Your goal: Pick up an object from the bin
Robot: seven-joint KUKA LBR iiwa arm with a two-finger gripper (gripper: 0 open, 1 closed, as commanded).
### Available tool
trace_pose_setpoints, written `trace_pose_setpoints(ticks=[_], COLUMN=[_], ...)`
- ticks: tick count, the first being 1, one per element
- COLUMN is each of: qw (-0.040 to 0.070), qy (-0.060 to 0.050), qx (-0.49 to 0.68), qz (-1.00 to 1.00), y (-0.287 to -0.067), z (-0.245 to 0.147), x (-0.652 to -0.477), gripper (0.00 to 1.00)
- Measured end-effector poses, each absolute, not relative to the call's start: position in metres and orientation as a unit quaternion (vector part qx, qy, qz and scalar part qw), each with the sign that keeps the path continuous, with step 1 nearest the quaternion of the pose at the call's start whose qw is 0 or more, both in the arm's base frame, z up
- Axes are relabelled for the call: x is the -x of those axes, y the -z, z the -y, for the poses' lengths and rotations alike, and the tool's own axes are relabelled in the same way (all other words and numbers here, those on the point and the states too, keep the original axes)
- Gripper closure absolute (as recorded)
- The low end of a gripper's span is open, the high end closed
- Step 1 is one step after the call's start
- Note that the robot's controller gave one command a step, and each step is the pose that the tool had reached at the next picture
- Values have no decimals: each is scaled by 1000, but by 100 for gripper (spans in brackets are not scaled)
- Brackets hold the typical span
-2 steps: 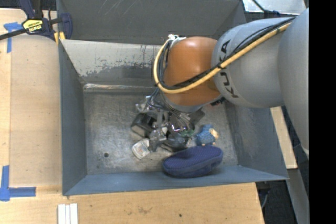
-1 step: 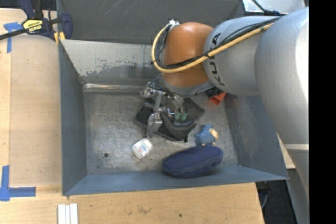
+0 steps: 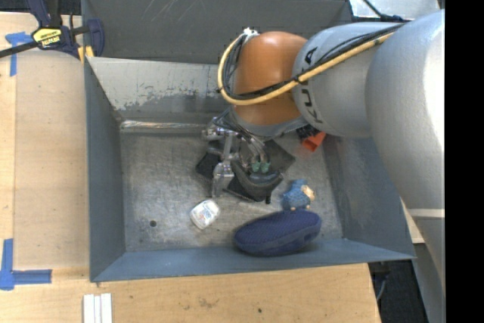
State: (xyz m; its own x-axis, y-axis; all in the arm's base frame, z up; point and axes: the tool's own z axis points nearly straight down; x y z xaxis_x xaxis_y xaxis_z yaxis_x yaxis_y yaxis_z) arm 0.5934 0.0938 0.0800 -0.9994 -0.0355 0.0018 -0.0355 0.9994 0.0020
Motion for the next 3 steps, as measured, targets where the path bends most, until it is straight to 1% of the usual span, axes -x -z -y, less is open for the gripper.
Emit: trace_pose_setpoints(ticks=[1, 2, 3], qw=[3, 2, -2], qy=[4, 4, 1], qx=[284, 283, 282], qz=[959, 959, 959], y=[-78, -78, -159], z=[-87, -87, -87], x=[-589, -589, -590], gripper=[0, 100, 100])
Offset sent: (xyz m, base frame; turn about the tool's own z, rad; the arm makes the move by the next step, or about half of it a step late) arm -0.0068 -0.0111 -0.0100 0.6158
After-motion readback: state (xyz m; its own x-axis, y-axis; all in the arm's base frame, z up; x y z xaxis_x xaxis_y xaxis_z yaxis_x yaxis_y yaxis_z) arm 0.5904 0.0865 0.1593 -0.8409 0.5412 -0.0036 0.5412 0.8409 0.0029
